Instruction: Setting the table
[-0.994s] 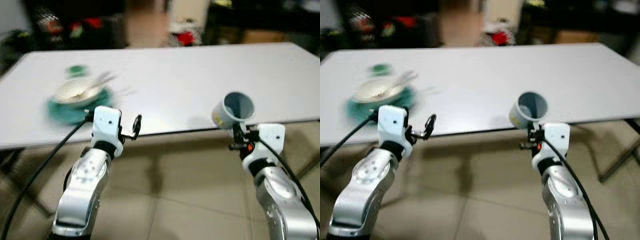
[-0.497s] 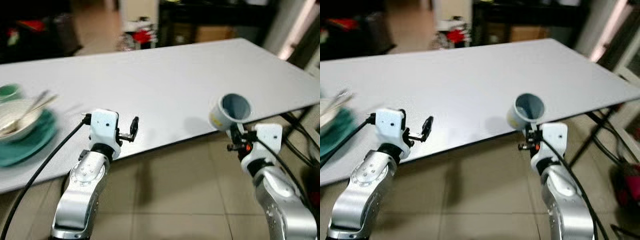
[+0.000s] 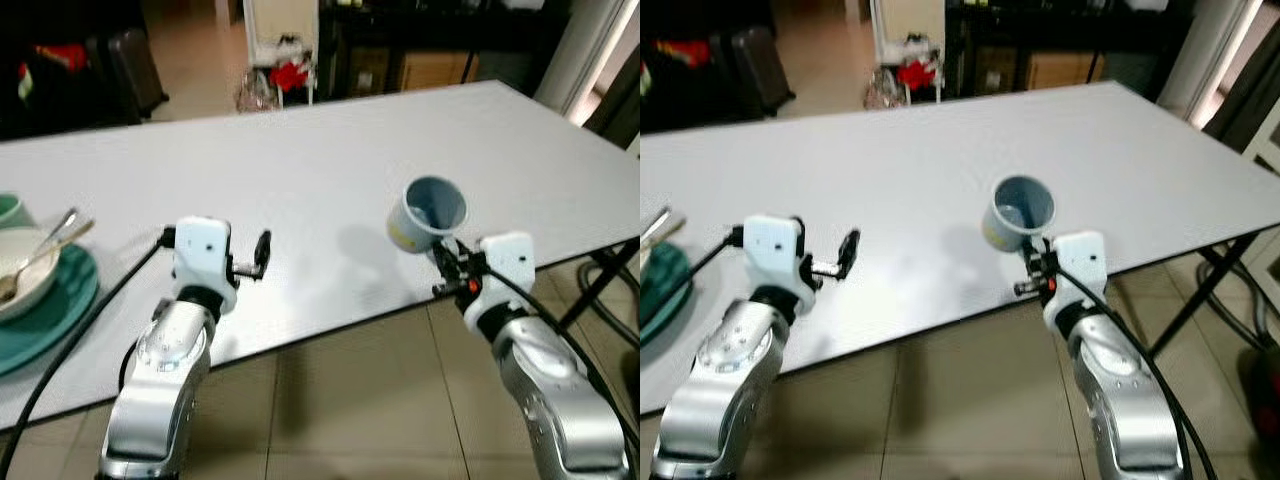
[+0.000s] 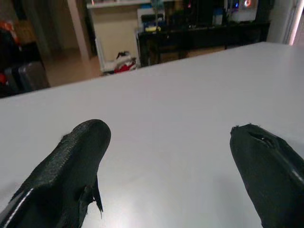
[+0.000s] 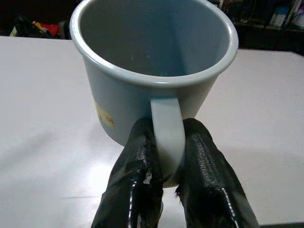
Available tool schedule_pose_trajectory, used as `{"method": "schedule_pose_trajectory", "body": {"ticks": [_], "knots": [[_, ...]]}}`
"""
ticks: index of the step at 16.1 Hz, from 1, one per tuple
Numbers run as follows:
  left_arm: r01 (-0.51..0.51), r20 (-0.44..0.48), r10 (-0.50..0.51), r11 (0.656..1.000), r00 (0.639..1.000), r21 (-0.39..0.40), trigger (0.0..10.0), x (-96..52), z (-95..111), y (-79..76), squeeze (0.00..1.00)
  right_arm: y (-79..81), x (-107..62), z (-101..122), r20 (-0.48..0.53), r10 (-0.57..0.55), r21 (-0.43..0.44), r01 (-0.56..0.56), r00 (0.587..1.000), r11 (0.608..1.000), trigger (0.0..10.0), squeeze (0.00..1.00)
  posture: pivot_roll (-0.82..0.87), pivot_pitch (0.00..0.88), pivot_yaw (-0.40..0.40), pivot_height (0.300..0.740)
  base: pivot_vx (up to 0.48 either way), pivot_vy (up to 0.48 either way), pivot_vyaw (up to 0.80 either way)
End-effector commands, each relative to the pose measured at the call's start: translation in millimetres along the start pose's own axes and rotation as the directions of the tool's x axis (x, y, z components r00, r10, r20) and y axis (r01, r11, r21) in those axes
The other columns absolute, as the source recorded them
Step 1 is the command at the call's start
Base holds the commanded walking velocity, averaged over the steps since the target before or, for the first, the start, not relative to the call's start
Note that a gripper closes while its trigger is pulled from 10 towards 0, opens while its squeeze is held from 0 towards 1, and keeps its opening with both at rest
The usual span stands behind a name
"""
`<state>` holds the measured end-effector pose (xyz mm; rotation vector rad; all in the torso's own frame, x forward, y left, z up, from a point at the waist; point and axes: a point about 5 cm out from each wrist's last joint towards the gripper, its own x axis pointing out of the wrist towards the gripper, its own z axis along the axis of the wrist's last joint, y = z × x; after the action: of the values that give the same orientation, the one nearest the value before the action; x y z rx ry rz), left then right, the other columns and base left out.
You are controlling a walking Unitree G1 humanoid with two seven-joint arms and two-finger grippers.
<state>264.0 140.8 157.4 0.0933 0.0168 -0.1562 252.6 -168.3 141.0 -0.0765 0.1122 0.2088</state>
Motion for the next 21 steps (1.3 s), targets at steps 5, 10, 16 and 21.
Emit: {"method": "schedule_pose_trajectory", "body": {"ticks": [5, 10, 16, 21], "knots": [[0.028, 0.005, -0.028, 1.000, 1.000, 0.006, 10.0, -2.5, 2, -5.8, 0.00, -1.1, 3.6, 0, 0.000, 0.011, -0.002, -0.011, 1.000, 1.000, 10.0, 0.00, -0.08, 0.000, -0.005, 0.740, 0.335, 0.000, 0.22], [0.021, 0.003, -0.021, 1.000, 1.000, 0.007, 10.0, -4.5, 2, -4.5, 0.00, 1.7, 9.7, 0, -0.004, 0.040, -0.012, -0.040, 0.999, 0.999, 10.0, 0.00, -0.07, 0.000, -0.023, 0.740, 0.332, 0.000, 0.00], [0.018, -0.003, -0.018, 1.000, 1.000, 0.017, 10.0, -7.8, 1, -5.6, 0.00, 4.6, 15.1, 0, -0.020, 0.094, -0.031, -0.094, 0.995, 0.995, 10.0, 0.00, -0.06, 0.000, -0.043, 0.740, 0.311, 0.000, 0.00], [0.028, -0.007, -0.028, 0.999, 1.000, 0.023, 10.0, -4.9, 1, -9.3, 0.00, 2.4, 19.7, 2, -0.023, 0.086, -0.029, -0.086, 0.996, 0.996, 10.0, 0.00, -0.08, 0.003, -0.026, 0.740, 0.234, 0.000, 0.00]]}}
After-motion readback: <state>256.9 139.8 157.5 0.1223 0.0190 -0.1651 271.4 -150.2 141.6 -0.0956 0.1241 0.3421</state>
